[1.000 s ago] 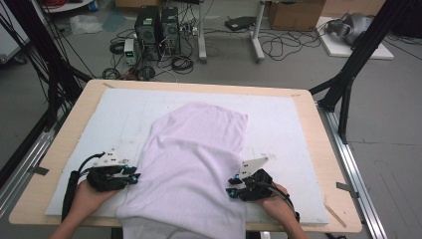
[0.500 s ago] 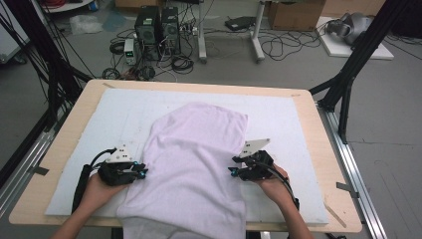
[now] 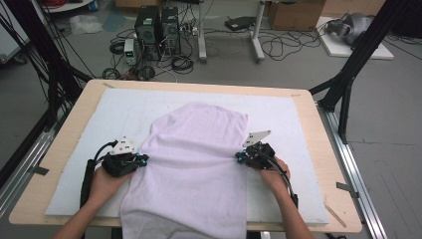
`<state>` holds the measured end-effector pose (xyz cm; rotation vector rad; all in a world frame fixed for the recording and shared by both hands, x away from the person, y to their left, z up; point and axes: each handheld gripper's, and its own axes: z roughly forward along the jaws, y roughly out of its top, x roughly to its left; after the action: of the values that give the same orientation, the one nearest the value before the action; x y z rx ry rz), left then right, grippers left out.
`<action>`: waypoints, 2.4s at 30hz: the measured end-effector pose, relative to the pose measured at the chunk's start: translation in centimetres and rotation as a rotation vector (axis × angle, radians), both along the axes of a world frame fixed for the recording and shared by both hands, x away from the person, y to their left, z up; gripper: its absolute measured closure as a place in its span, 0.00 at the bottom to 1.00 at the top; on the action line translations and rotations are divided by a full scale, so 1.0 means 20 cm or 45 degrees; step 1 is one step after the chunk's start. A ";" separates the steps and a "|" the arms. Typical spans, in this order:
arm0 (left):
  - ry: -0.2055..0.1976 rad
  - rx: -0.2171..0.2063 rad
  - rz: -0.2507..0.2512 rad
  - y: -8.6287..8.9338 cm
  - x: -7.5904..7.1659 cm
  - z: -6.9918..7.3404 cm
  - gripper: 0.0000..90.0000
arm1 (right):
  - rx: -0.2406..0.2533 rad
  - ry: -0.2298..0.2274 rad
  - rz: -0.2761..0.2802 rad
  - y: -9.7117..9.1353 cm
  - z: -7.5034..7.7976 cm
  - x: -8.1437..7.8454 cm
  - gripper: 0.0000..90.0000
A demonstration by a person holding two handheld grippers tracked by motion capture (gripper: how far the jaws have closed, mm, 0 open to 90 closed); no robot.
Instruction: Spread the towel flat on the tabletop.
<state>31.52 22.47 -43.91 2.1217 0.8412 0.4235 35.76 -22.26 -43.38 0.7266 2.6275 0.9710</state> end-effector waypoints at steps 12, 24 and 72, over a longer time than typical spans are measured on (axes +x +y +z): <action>0.053 -0.038 -0.257 0.00 -0.22 0.03 0.61 | 0.114 0.077 0.305 0.09 0.05 -0.29 0.65; 0.126 -0.022 -0.390 0.03 -0.32 -0.01 0.98 | 0.097 0.148 0.435 0.14 -0.02 -0.38 0.97; 0.055 0.071 -0.106 -0.04 -0.07 0.02 0.96 | -0.066 0.058 0.270 0.10 0.02 -0.22 0.98</action>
<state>30.16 21.58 -43.56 2.2157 0.7698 0.3626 31.35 -20.22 -42.93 0.4704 2.8018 0.9454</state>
